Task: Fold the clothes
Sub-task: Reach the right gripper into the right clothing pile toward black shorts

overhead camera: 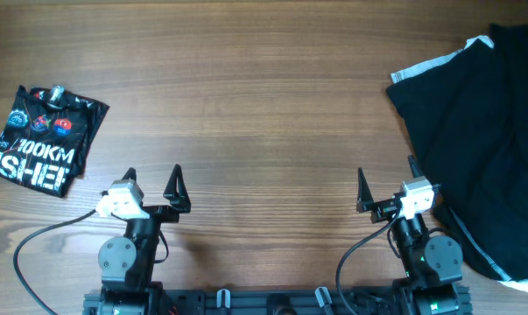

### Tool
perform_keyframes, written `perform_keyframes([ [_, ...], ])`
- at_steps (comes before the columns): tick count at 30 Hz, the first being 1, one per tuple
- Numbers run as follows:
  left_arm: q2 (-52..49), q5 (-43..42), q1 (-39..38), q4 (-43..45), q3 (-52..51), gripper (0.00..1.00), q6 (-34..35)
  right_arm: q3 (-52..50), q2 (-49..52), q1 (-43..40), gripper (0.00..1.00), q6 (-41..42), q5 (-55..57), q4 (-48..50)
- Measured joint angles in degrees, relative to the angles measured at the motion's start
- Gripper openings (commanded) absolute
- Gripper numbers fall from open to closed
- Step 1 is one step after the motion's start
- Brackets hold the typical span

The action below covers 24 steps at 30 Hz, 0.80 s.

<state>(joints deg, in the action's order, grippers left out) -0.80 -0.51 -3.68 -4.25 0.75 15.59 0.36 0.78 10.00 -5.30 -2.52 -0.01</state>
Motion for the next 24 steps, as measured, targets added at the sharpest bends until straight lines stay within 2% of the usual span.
perform_keyframes([
  [24,0.0,0.7,0.0,0.0,0.0,1.00,-0.5,0.0,0.0,0.0,1.00,-0.4,0.0,0.2],
])
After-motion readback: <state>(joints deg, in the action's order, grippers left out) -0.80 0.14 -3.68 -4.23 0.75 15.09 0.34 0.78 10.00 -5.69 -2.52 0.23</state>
